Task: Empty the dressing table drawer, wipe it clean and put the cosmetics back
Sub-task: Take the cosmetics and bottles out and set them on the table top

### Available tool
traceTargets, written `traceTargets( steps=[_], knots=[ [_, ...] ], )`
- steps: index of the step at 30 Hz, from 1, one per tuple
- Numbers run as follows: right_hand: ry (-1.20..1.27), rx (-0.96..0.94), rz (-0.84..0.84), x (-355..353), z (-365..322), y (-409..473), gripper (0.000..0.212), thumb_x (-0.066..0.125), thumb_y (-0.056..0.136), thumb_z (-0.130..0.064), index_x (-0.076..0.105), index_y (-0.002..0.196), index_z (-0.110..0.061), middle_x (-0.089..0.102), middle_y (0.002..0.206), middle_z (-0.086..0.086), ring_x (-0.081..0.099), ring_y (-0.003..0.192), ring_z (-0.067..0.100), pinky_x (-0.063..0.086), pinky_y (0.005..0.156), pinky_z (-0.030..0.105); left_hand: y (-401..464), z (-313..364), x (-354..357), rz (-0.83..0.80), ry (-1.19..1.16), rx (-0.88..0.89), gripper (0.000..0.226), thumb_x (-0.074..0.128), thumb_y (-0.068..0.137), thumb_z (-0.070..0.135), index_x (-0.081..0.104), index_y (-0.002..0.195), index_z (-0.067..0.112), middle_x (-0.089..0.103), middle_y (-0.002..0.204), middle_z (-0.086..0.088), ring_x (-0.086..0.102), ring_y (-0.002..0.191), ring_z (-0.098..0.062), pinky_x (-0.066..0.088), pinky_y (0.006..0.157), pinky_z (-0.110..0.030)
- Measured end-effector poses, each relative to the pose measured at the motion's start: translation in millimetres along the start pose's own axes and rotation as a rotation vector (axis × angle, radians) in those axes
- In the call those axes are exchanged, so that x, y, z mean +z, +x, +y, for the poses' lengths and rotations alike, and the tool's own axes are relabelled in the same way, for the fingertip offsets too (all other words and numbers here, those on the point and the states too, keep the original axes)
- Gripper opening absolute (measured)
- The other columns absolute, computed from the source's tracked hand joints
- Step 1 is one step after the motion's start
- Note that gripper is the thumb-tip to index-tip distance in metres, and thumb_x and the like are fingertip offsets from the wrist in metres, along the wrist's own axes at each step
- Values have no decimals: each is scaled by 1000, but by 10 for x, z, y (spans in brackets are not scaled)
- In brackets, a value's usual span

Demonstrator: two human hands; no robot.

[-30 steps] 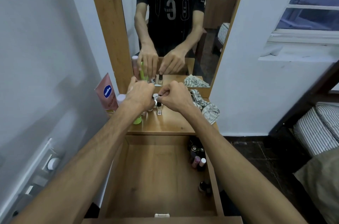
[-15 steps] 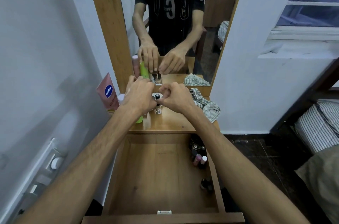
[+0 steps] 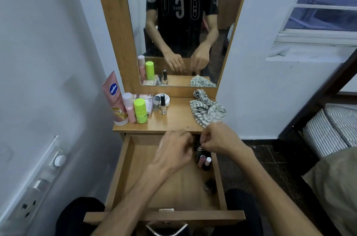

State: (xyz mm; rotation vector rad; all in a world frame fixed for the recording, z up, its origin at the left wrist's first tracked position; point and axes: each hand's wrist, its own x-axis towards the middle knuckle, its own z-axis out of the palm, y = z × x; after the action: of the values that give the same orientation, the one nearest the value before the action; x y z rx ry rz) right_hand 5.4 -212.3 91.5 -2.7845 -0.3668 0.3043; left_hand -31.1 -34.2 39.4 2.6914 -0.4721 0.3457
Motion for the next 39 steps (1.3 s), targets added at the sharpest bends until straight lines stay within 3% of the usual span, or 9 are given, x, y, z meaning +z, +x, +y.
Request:
traceTargets(
  steps=[4, 8, 11, 20, 26, 30, 34, 39],
  knots=[
    [-96, 35, -61, 149, 182, -203, 13, 80, 71, -31, 78, 80, -23, 73, 85, -6, 66, 82, 16, 56, 68, 31, -101, 221, 318, -67, -9, 40, 31, 56, 87, 41, 70, 110, 27, 66, 100, 8, 61, 94, -16, 41, 84, -33],
    [-161, 28, 13, 375, 276, -303, 24, 68, 81, -48, 75, 92, -27, 73, 98, -4, 68, 94, 21, 55, 75, 32, -124, 286, 434, -52, -6, 53, 21, 53, 93, 33, 70, 101, 26, 64, 98, 7, 61, 91, -17, 38, 81, -32],
    [-186, 14, 25, 478, 280, -348, 22, 66, 88, -45, 71, 103, -29, 70, 106, -1, 67, 99, 23, 56, 81, 36, -158, 280, 458, -54, -8, 59, 16, 54, 93, 31, 68, 97, 26, 65, 98, 6, 59, 90, -16, 40, 80, -31],
    [-206, 40, 139, 615, 243, -382, 19, 62, 92, -32, 69, 108, -26, 70, 108, 1, 66, 101, 27, 48, 77, 34, -271, 198, 365, -59, -43, -3, 9, 55, 81, 33, 60, 81, 25, 65, 83, 9, 59, 79, -13, 39, 76, -28],
    [-167, 53, 95, 583, 208, -345, 11, 68, 91, -29, 73, 101, -27, 69, 104, -2, 67, 97, 20, 57, 81, 34, -270, -55, -57, 50, -119, -37, 8, 63, 71, 34, 58, 75, 29, 61, 75, 15, 56, 75, -4, 42, 78, -29],
    [-145, 42, 78, 492, 146, -346, 10, 69, 83, -29, 74, 91, -29, 70, 100, -6, 67, 97, 20, 50, 76, 30, -140, -297, -456, 93, -80, -17, 9, 66, 72, 36, 62, 76, 29, 59, 73, 17, 54, 76, -2, 42, 83, -30],
    [-62, -15, 92, 192, -57, -321, 6, 74, 71, -30, 75, 76, -27, 72, 76, -13, 66, 78, 9, 54, 67, 26, 142, -483, -858, 93, 71, 5, 9, 65, 73, 35, 65, 76, 27, 62, 76, 15, 54, 80, -7, 35, 82, -31],
    [103, -117, 182, -256, -486, -72, 8, 82, 73, -29, 78, 78, -24, 72, 74, -13, 66, 73, 3, 58, 68, 27, 502, -615, -1187, 91, 292, 14, 4, 71, 74, 27, 69, 76, 25, 66, 84, 10, 51, 87, -11, 31, 84, -32]
  ],
)
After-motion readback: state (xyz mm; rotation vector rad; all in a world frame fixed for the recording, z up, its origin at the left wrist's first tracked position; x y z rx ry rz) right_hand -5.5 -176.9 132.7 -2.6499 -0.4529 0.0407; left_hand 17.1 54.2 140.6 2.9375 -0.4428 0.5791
